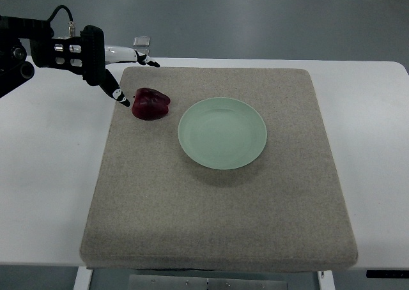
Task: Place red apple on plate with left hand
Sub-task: 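Lower the left hand down beside the red apple, then close the left hand fingers around the red apple, then carry the apple with the left hand onto the green plate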
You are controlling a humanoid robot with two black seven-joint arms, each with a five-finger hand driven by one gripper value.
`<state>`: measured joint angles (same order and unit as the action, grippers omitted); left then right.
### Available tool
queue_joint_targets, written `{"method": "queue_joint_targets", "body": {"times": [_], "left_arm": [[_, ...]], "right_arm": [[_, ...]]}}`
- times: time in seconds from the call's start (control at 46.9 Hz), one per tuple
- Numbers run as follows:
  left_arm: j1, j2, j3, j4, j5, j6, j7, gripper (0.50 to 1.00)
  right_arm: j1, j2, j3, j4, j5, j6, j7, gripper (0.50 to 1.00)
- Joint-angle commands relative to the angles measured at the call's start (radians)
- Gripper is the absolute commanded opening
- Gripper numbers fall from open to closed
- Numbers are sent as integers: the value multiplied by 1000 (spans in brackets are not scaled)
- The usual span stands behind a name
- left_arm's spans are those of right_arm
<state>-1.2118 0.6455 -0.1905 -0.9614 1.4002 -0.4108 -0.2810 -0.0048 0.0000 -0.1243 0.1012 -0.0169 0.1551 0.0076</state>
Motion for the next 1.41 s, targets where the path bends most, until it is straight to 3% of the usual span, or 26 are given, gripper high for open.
{"method": "queue_joint_targets", "body": {"times": [0.0, 0.149, 0.299, 0.747, 0.811, 0.875, 1.024, 1.088, 1.152, 1.387], "left_arm": [[8, -7, 16, 0, 2, 3, 0, 990], [38, -49, 16, 19, 54, 30, 2, 990], [83, -93, 17, 33, 75, 145, 6, 990], [86, -127, 26, 82, 140, 167, 6, 964], [86, -127, 26, 79, 146, 167, 6, 883], [86, -127, 26, 76, 146, 167, 5, 844], [81, -125, 28, 75, 151, 167, 5, 686], [77, -124, 28, 75, 152, 168, 5, 587], [74, -121, 25, 73, 149, 170, 3, 523], [20, -93, 0, 36, 134, 168, 3, 500]], "right_arm": [[0, 0, 0, 0, 0, 0, 0, 964], [0, 0, 0, 0, 0, 0, 0, 964], [0, 0, 0, 0, 0, 0, 0, 964], [0, 0, 0, 0, 0, 0, 0, 964], [0, 0, 0, 0, 0, 0, 0, 964], [0, 0, 0, 0, 0, 0, 0, 964], [0, 0, 0, 0, 0, 0, 0, 964], [0, 0, 0, 0, 0, 0, 0, 964], [0, 0, 0, 0, 0, 0, 0, 964], [0, 0, 0, 0, 0, 0, 0, 964]]}}
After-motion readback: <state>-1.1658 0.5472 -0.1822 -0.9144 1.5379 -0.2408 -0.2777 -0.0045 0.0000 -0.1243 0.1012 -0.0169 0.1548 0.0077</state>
